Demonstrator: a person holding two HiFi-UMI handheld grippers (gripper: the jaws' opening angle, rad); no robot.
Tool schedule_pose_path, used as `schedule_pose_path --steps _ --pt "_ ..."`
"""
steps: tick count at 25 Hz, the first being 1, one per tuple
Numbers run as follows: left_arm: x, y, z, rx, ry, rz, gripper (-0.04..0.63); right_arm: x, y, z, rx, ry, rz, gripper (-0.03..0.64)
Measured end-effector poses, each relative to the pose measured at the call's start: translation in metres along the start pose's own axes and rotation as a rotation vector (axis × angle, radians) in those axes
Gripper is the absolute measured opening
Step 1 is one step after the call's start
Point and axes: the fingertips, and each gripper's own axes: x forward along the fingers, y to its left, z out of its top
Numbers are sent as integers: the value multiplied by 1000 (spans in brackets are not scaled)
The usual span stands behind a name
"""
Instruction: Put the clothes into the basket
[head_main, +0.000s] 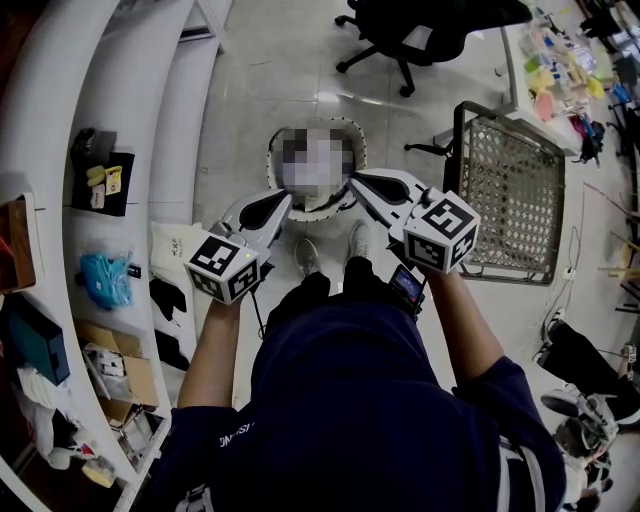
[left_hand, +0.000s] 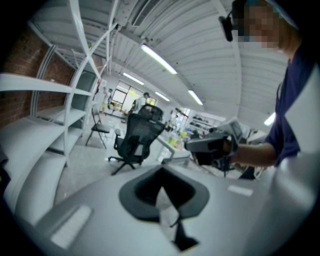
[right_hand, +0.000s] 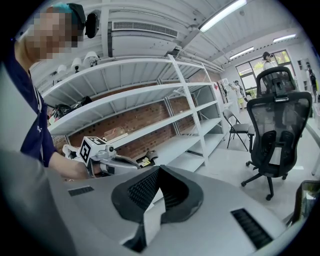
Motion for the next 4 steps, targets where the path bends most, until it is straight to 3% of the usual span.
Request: schedule_pose_path --steps 4 --pt "-1 4 0 1 2 2 3 4 0 1 -1 4 -1 6"
